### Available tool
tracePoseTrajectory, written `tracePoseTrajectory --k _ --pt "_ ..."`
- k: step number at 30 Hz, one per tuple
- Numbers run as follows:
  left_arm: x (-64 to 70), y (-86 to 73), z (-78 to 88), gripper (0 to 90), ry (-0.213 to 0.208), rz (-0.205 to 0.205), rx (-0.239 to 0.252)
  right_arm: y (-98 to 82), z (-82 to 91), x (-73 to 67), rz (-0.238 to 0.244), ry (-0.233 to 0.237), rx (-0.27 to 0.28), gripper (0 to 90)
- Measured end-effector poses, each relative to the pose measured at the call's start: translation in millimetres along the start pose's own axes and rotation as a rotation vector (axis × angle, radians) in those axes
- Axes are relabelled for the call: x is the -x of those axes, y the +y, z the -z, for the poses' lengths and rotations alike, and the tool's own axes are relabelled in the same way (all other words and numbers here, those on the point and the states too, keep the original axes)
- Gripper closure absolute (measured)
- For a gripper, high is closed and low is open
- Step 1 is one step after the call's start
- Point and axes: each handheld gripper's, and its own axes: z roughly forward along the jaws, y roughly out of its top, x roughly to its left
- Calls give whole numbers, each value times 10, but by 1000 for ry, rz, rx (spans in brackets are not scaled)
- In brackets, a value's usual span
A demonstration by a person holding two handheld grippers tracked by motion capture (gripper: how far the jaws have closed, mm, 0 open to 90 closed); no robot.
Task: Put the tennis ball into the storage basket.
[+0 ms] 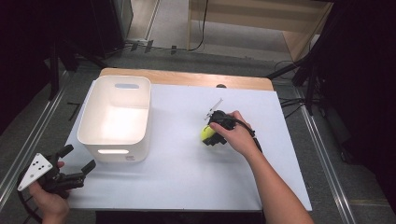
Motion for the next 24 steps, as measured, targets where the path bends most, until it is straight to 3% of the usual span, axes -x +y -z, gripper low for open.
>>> tracePoseTrajectory --k 2,24 --pt "0 0 0 0 0 0 0 -3 12 8 9 -18 -3 223" --pt "0 1 1 0 0 -2 -3 94 240 31 22 -10 14 224"
